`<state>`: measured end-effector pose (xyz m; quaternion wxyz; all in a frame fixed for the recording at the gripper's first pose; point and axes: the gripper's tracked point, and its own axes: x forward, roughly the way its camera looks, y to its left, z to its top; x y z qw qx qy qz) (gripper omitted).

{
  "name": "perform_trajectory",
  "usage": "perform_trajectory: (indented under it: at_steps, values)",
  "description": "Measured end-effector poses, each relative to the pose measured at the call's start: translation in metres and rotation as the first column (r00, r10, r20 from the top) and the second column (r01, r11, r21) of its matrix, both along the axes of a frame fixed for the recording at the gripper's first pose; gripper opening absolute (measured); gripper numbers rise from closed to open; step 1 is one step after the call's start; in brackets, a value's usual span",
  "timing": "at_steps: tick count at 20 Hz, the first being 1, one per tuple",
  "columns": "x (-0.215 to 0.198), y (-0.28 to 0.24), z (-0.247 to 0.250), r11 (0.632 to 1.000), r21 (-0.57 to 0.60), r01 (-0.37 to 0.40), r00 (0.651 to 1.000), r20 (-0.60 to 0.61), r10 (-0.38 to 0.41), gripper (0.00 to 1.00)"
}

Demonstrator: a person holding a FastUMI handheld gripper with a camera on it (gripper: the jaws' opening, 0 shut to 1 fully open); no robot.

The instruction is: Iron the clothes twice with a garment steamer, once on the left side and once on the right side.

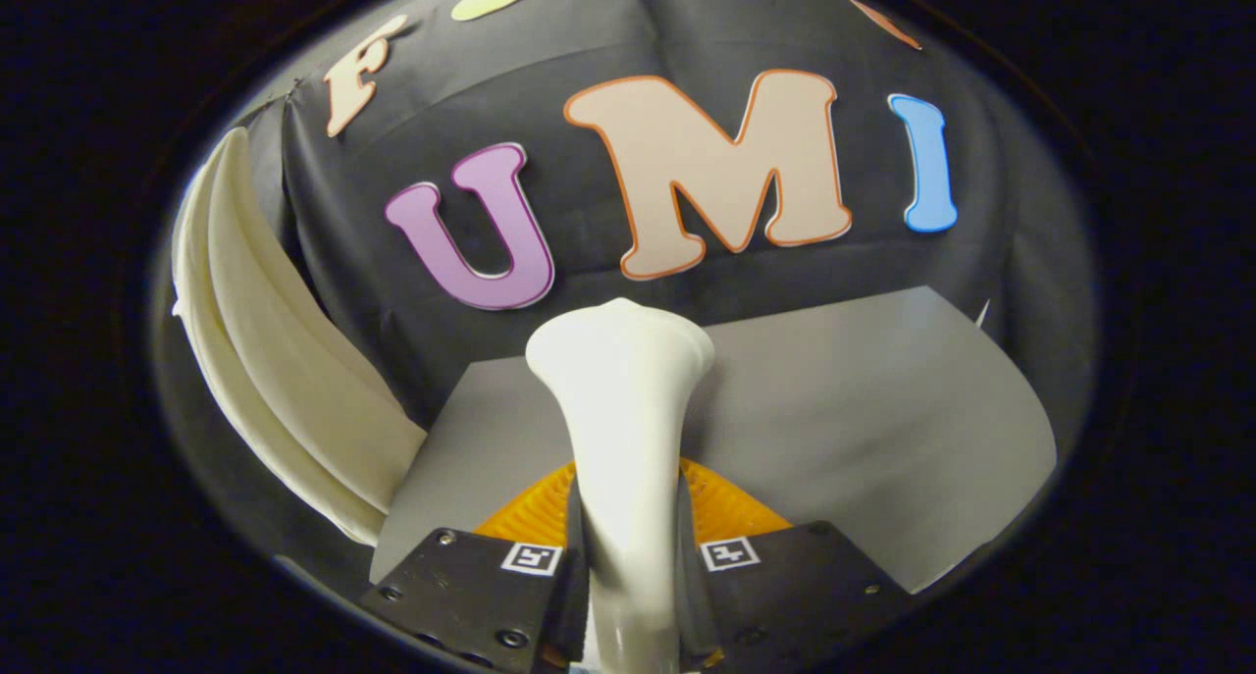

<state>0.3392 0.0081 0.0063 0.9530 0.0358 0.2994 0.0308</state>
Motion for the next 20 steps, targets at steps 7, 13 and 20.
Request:
perform_trajectory:
  at_steps: [7, 13, 20]
  values:
    - [-0.058, -0.005, 0.047, 0.995, 0.007, 0.101, 0.971, 0.216, -0.100, 0.34]
    - [-0.124, 0.010, 0.039, 0.986, 0.061, 0.156, 0.947, 0.276, -0.167, 0.32]
    - [-0.195, 0.075, 0.048, 0.984, 0.108, 0.138, 0.924, 0.344, -0.168, 0.31]
